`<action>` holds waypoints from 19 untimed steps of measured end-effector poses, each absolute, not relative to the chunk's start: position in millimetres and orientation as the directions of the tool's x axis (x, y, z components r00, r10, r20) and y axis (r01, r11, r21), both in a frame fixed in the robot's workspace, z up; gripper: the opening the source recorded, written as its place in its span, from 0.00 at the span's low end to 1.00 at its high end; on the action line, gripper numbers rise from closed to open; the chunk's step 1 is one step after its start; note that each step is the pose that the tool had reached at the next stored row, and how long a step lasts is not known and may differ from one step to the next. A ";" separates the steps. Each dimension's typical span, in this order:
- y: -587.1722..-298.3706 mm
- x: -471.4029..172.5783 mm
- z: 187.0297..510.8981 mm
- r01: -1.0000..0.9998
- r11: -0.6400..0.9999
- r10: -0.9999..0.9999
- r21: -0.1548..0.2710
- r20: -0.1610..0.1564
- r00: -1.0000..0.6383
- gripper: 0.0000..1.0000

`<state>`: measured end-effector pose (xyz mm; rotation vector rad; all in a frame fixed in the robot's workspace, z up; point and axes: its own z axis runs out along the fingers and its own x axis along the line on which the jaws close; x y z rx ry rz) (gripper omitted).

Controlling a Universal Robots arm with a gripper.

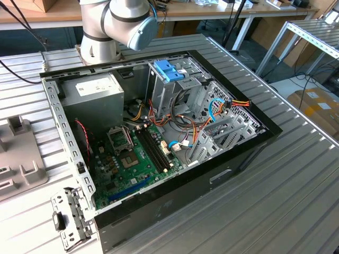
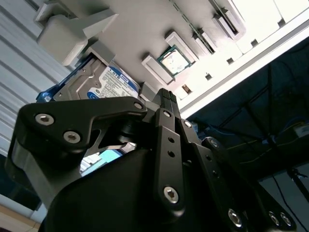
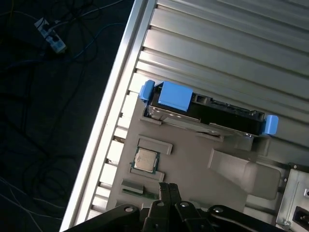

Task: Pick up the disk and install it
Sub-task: 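Pick up the disk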

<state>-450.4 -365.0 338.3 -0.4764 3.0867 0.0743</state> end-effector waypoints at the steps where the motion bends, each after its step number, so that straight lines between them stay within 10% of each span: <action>1: -365.0 -450.4 338.3 -0.308 0.950 -0.308 0.044 -0.024 -0.951 0.11; 19: -365.0 -450.4 338.3 -0.459 0.887 -0.458 0.044 -0.024 -0.889 0.11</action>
